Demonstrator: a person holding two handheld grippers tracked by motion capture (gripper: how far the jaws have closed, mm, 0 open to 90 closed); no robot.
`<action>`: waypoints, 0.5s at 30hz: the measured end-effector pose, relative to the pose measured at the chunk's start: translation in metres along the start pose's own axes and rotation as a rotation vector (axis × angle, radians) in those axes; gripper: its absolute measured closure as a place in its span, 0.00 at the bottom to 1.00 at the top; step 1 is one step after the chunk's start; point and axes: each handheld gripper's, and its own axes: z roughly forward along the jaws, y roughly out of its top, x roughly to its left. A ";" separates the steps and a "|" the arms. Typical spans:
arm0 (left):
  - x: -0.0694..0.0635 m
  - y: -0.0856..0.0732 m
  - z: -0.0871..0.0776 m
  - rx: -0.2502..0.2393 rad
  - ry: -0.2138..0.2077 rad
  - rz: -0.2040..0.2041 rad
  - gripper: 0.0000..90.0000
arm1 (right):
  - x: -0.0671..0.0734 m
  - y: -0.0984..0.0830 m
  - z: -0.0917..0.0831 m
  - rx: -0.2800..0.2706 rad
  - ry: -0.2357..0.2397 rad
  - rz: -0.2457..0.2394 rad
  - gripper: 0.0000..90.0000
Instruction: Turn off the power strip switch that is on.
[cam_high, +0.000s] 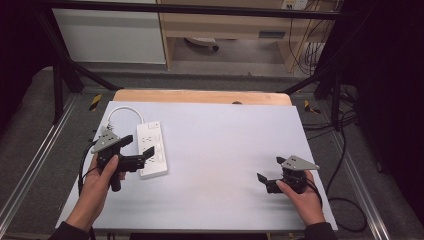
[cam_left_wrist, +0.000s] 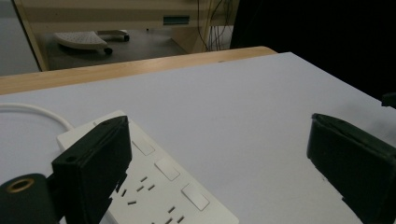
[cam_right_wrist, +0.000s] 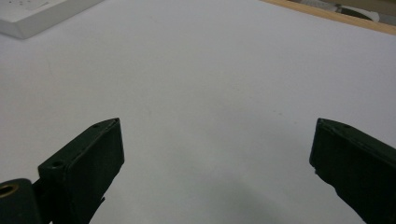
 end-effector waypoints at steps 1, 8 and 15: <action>0.000 0.000 -0.001 -0.004 0.001 -0.004 0.07 | 0.000 0.000 0.000 0.002 0.000 0.000 0.04; 0.003 -0.004 -0.012 -0.009 0.004 -0.008 0.07 | 0.000 0.000 0.000 0.000 0.000 0.002 0.04; 0.006 -0.009 -0.022 -0.007 0.011 -0.020 0.07 | 0.000 0.000 0.000 0.002 -0.001 0.002 0.04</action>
